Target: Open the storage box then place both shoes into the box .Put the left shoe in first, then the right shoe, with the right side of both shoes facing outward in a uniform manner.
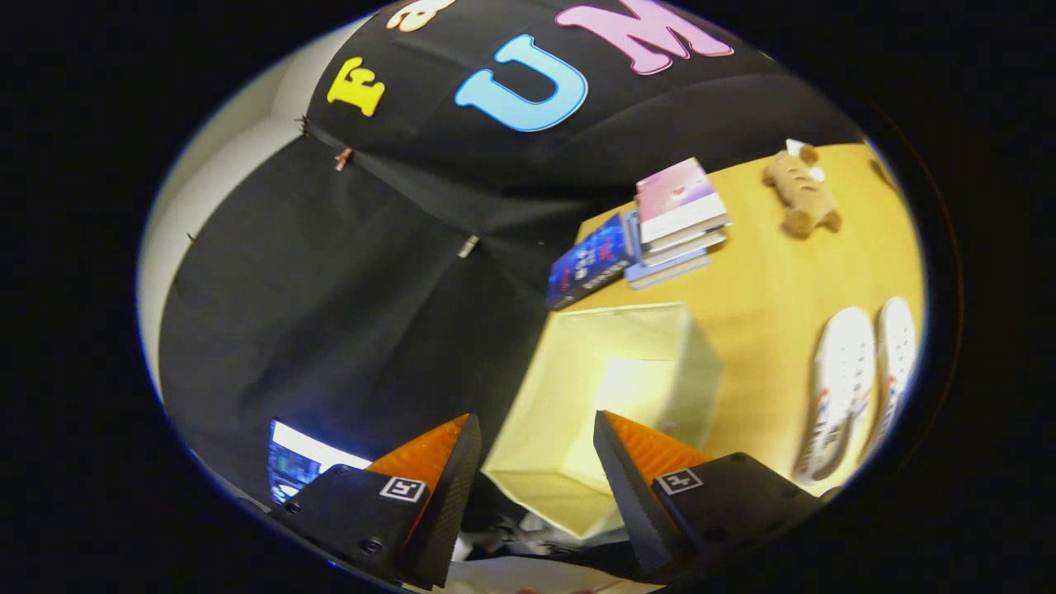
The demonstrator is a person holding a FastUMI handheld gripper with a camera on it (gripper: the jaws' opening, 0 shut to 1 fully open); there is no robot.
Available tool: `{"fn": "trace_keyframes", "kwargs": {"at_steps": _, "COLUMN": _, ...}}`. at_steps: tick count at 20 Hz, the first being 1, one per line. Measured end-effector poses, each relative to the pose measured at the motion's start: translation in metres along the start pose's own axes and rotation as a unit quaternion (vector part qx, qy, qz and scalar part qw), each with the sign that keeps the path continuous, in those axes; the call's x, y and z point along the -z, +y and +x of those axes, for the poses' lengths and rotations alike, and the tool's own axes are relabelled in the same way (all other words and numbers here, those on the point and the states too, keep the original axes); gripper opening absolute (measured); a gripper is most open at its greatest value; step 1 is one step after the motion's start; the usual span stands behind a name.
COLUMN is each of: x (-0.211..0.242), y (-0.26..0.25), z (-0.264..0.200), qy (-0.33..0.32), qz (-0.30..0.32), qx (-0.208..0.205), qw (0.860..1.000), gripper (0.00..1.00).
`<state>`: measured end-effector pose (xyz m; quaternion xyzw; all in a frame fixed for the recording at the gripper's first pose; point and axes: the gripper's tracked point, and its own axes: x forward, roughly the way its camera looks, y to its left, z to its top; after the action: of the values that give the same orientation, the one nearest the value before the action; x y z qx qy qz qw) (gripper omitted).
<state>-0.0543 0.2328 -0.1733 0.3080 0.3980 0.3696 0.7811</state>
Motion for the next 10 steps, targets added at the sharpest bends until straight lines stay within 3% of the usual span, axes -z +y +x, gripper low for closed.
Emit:
{"fn": "trace_keyframes", "kwargs": {"at_steps": 3, "x": 0.003, "y": -0.073, "z": -0.021, "qy": 0.026, "qz": -0.001, "qx": 0.09, "qw": 0.996, "gripper": 0.85}}
{"fn": "trace_keyframes", "kwargs": {"at_steps": 10, "x": -0.01, "y": -0.202, "z": -0.045, "qy": 0.068, "qz": 0.048, "qx": 0.217, "qw": 0.973, "gripper": 0.83}}
